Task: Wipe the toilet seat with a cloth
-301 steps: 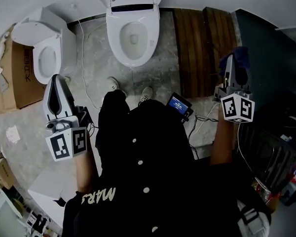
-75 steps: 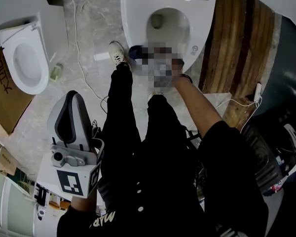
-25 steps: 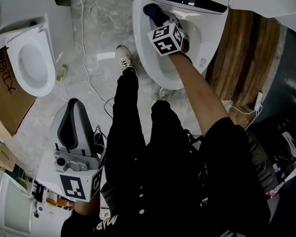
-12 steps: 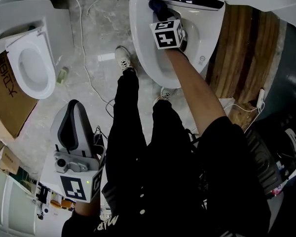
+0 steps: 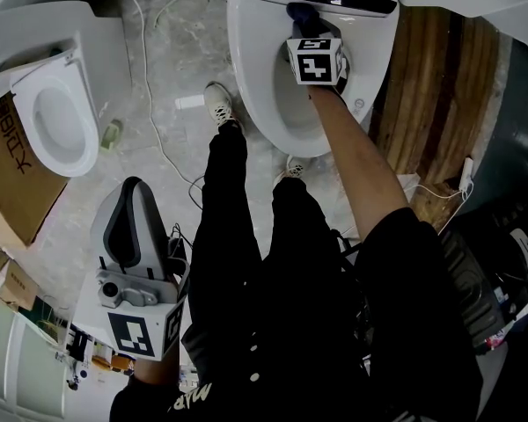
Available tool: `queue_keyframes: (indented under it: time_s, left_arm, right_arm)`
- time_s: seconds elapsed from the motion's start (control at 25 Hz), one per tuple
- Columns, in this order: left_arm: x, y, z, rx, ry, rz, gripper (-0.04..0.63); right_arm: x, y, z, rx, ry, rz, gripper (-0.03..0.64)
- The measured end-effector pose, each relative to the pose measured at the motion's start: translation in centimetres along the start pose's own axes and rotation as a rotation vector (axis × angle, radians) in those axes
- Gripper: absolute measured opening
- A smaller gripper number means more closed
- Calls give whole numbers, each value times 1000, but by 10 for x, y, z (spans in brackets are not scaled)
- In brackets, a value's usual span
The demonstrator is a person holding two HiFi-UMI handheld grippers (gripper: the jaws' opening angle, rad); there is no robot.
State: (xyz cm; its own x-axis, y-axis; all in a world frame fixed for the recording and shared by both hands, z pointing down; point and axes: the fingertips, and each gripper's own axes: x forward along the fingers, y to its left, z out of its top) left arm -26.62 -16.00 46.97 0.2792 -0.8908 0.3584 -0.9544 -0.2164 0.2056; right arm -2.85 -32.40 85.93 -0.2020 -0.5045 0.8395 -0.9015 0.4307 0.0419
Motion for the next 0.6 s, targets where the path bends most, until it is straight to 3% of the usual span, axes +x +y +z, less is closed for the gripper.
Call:
queue_keyframes:
  time_s: [0.6]
  left_arm:
    - [5,-9,3,11,1,-17,8]
  right_arm:
    - [-10,-64,-27,-67,61,-70,101]
